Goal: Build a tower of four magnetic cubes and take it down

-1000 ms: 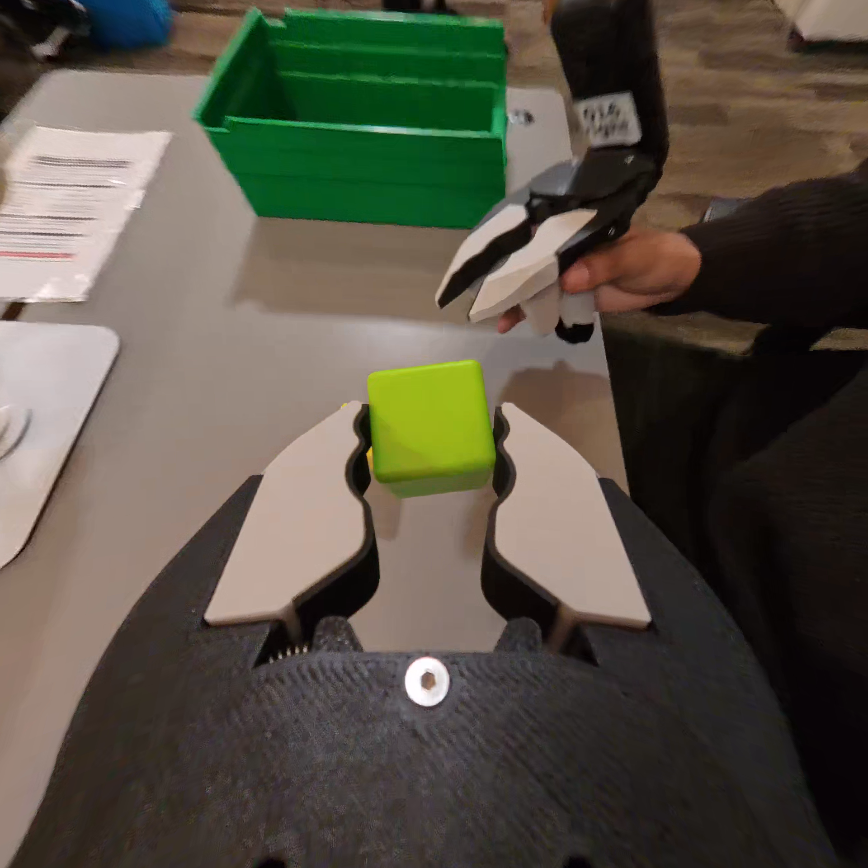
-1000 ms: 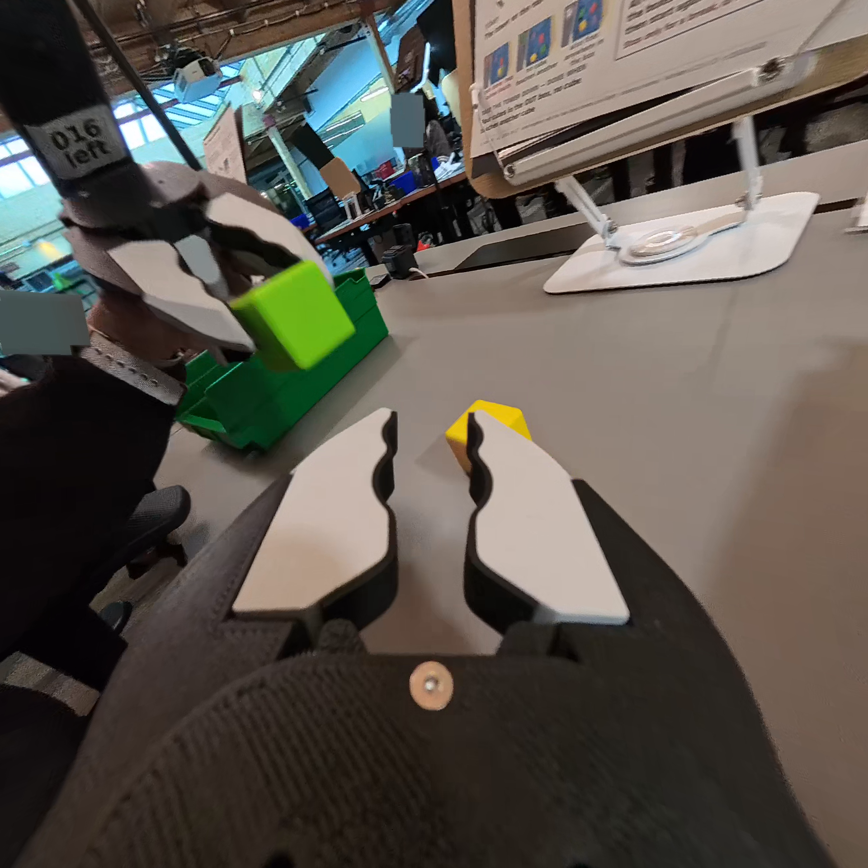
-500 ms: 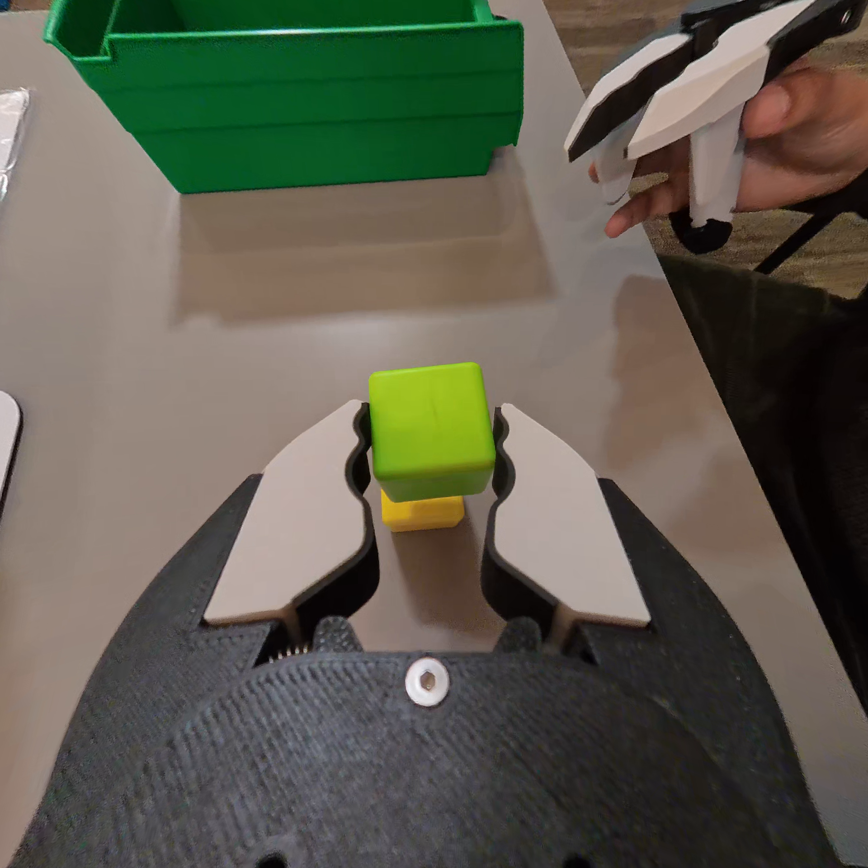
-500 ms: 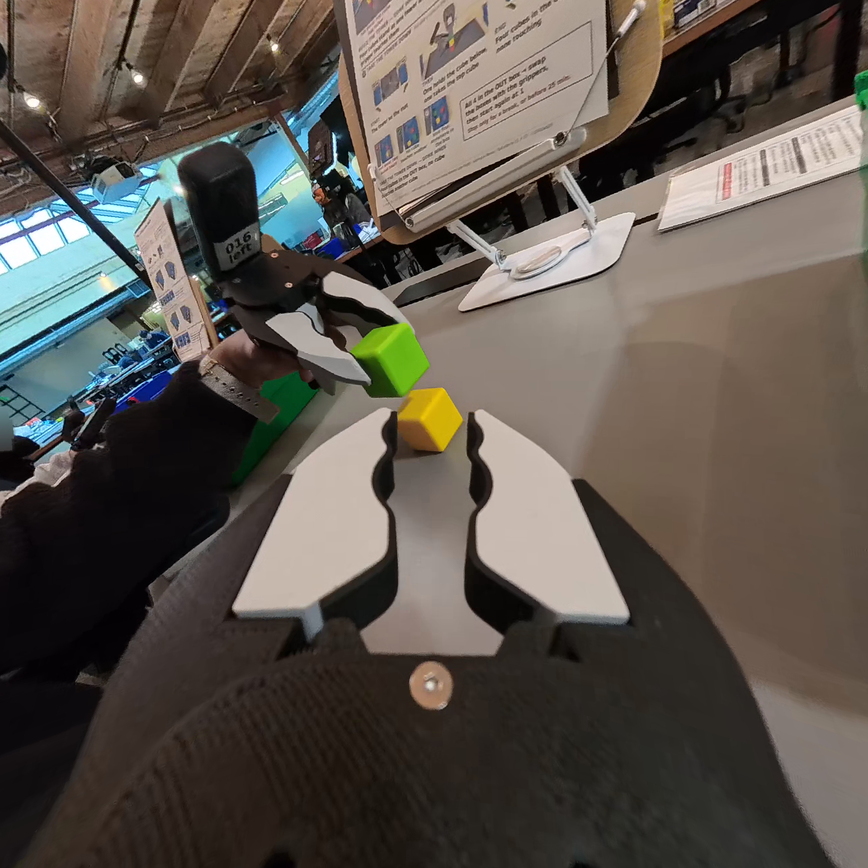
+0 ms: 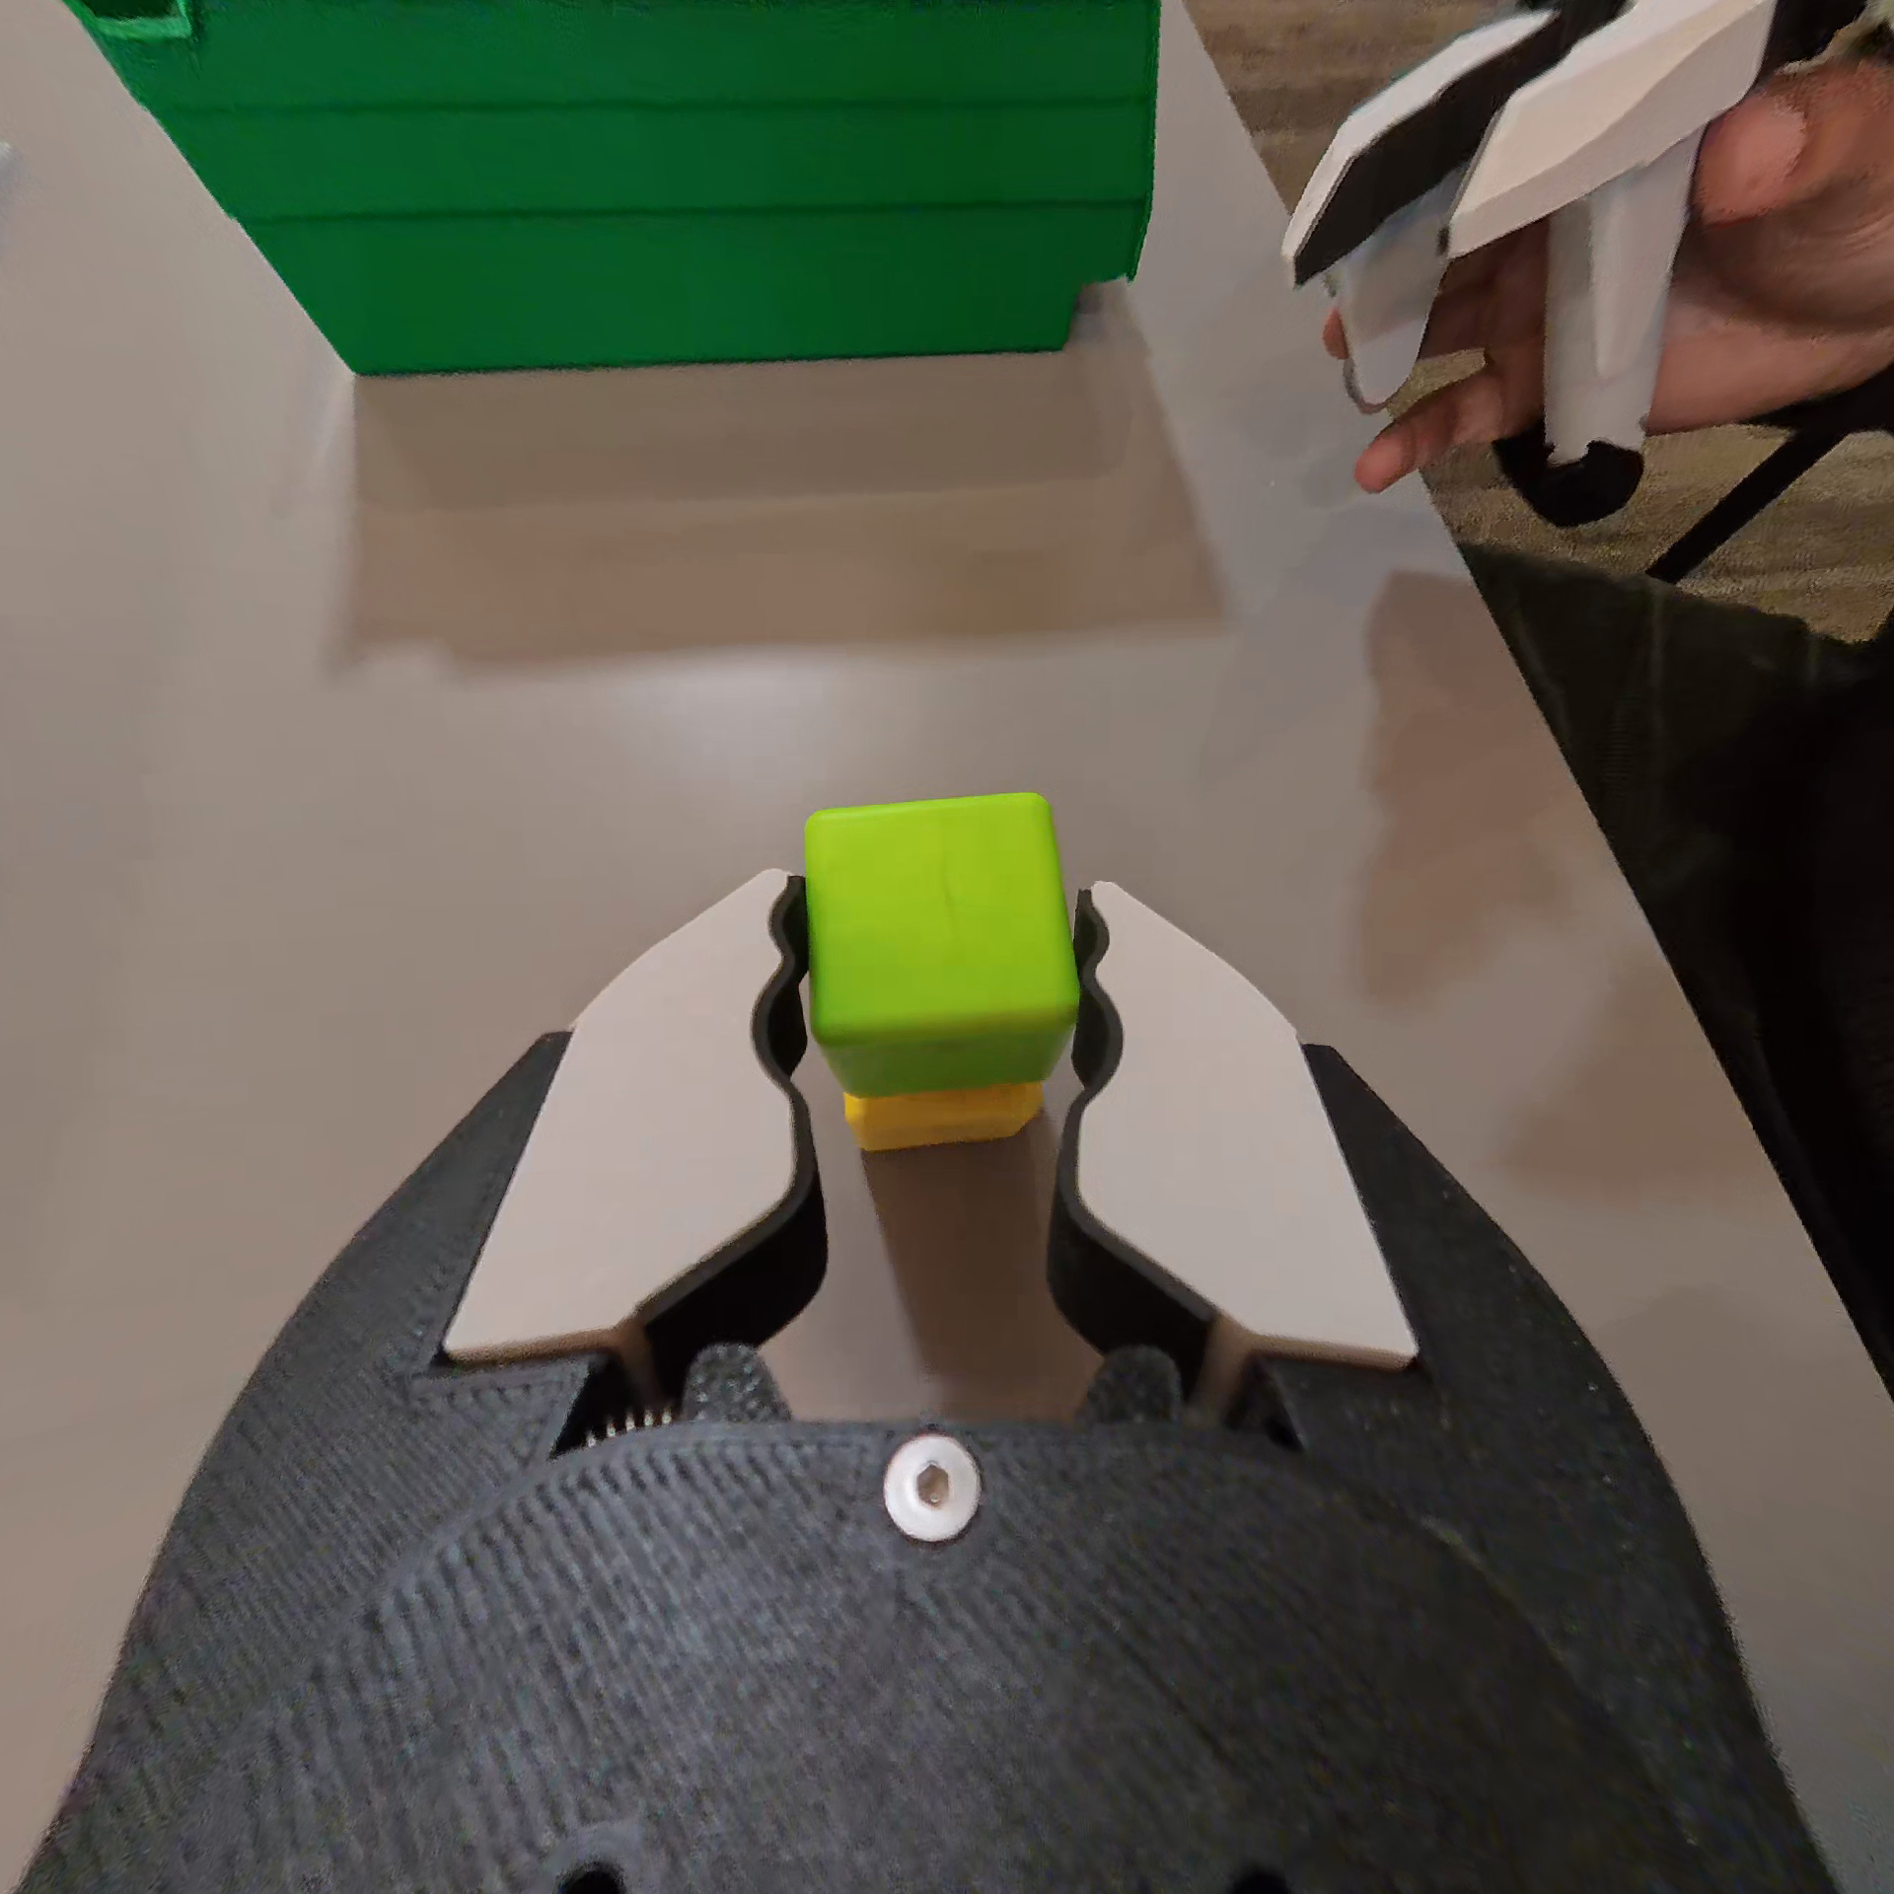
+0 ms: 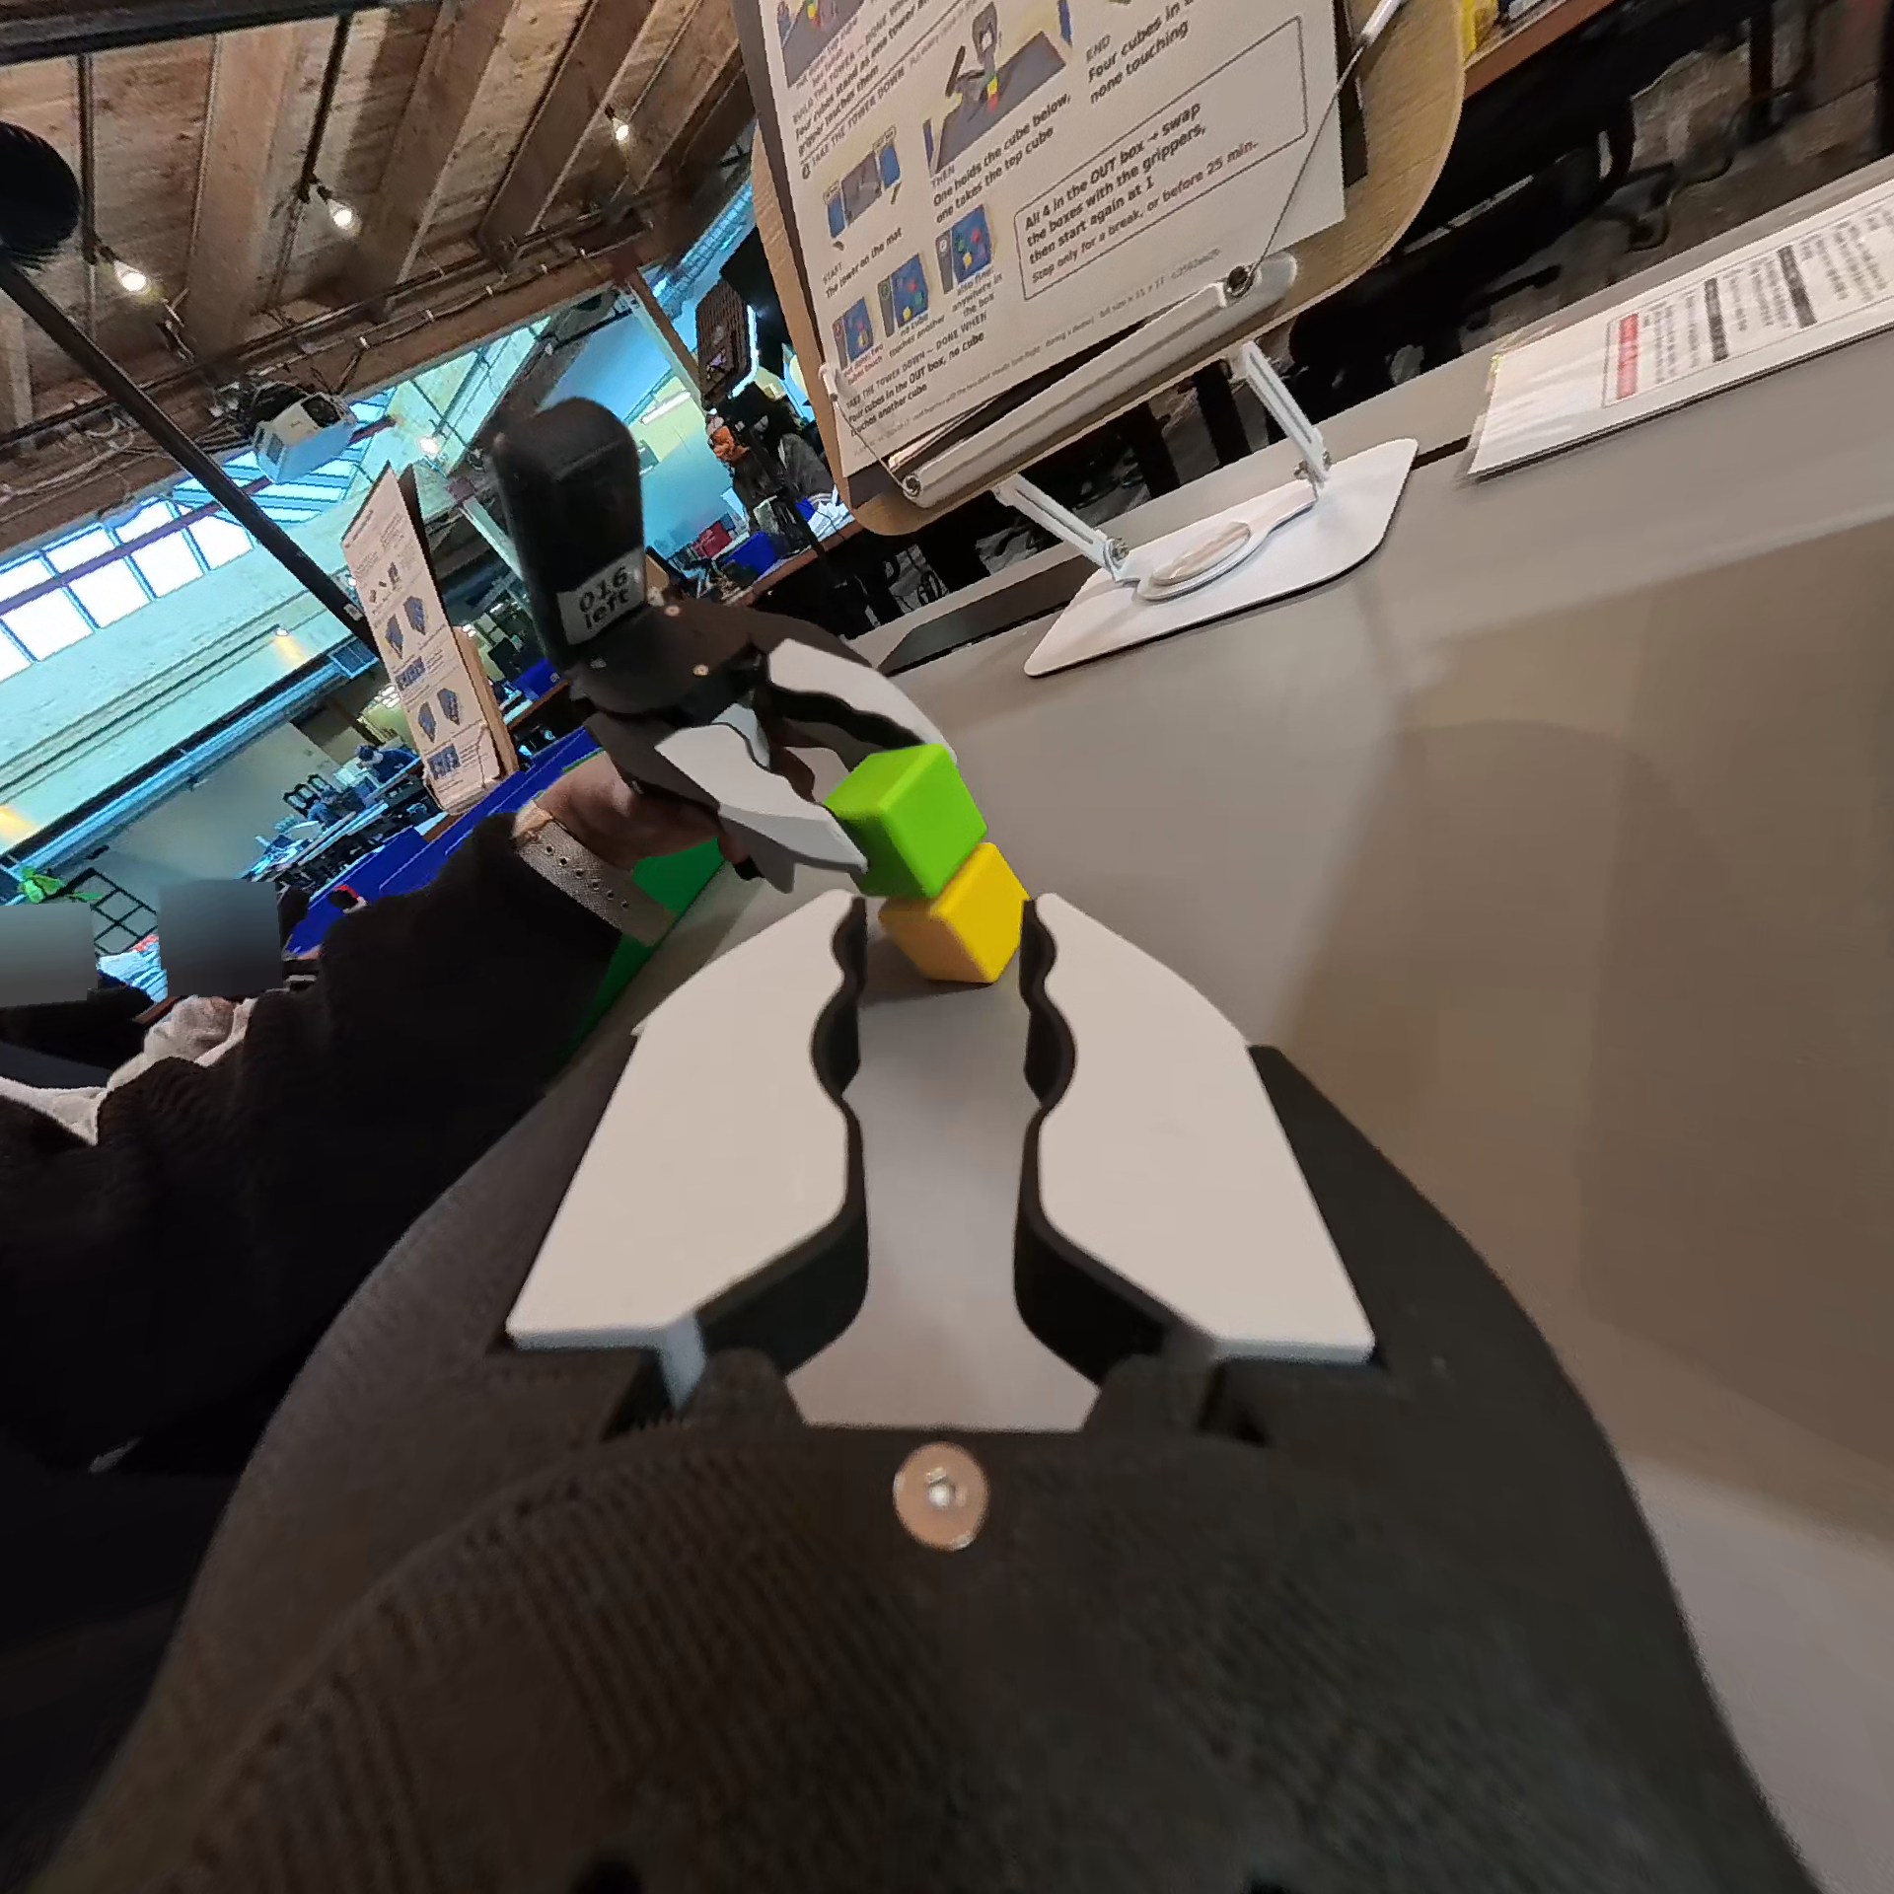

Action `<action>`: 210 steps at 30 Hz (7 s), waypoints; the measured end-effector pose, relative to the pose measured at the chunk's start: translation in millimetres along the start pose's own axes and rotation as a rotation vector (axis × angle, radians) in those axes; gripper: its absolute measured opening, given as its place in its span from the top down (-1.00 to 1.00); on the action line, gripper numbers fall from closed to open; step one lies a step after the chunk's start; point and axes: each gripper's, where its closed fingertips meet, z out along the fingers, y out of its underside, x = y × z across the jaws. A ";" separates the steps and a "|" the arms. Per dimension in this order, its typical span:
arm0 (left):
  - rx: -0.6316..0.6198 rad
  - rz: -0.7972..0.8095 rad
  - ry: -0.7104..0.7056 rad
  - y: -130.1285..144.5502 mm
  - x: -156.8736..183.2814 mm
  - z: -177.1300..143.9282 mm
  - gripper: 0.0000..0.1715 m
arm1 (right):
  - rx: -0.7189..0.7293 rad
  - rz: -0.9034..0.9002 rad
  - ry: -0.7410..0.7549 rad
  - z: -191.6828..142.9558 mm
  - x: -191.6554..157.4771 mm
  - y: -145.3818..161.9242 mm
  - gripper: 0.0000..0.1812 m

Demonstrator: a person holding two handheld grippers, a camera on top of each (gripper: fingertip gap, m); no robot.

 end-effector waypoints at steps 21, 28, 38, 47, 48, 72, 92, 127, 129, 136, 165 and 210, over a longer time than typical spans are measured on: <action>-0.066 -0.039 -0.022 19.3 2.4 4.8 0.40 | -0.023 0.000 -0.027 8.3 -5.3 4.3 0.68; -0.125 -0.080 -0.012 36.2 4.7 7.0 0.37 | -0.024 0.011 -0.038 10.9 -6.0 4.0 0.68; -0.158 -0.107 -0.051 55.5 2.7 9.5 0.42 | -0.048 0.014 -0.075 22.5 -13.1 8.0 0.68; -0.163 -0.117 -0.064 59.4 3.7 5.6 0.43 | -0.057 0.014 -0.090 27.1 -16.5 9.7 0.68; -0.163 -0.118 -0.065 59.5 3.5 5.5 0.43 | -0.057 0.014 -0.091 27.3 -16.6 9.7 0.68; -0.185 -0.143 -0.119 64.3 -6.9 5.8 0.38 | -0.056 0.019 -0.092 27.2 -16.6 9.5 0.68; -0.238 -0.222 -0.122 63.6 3.2 -9.5 0.13 | -0.069 0.015 -0.115 35.2 -20.1 11.1 0.68; 0.017 -1.162 -1.186 256.8 -42.0 -304.7 0.06 | -0.191 -0.019 -0.276 88.2 -61.6 36.9 0.68; -0.029 -1.168 -1.189 263.9 -40.8 -301.4 0.06 | -0.195 -0.020 -0.278 88.3 -62.4 38.0 0.68; -0.059 -1.250 -1.138 271.4 -24.7 -305.4 0.03 | -0.198 -0.031 -0.276 88.2 -63.1 38.6 0.68; 0.107 -0.932 -1.129 169.6 -9.0 -358.6 0.43 | -0.203 -0.023 -0.276 89.7 -62.7 40.4 0.68; 0.437 -0.205 -0.201 -54.0 -17.5 -51.0 0.42 | -0.090 0.017 -0.112 36.1 -22.2 18.7 0.68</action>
